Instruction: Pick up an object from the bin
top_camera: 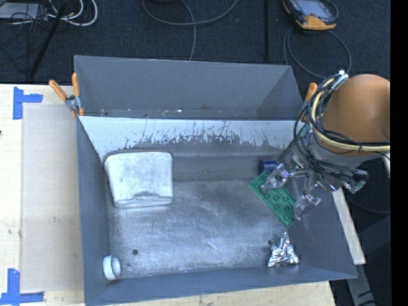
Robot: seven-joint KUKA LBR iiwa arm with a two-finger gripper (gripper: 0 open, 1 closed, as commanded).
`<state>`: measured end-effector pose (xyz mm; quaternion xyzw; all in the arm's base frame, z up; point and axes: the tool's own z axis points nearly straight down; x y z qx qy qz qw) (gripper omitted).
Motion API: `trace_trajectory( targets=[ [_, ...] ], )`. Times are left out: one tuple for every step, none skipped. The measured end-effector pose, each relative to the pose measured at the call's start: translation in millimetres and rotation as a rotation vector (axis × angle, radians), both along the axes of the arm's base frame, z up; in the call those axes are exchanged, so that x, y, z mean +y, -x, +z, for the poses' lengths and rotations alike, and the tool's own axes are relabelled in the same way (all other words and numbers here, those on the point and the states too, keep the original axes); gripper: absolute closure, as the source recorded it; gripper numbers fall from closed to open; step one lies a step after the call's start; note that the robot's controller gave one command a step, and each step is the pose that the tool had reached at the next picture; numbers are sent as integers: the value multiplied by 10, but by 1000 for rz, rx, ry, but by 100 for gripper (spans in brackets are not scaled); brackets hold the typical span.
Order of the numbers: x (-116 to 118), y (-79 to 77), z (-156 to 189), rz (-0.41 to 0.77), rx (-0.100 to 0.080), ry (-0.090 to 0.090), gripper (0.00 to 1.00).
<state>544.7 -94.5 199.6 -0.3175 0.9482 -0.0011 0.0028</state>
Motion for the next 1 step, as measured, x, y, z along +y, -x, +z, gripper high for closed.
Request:
trace_trajectory(
  targets=[
    [-619, 274, 777, 242, 2, 2, 100]
  ],
)
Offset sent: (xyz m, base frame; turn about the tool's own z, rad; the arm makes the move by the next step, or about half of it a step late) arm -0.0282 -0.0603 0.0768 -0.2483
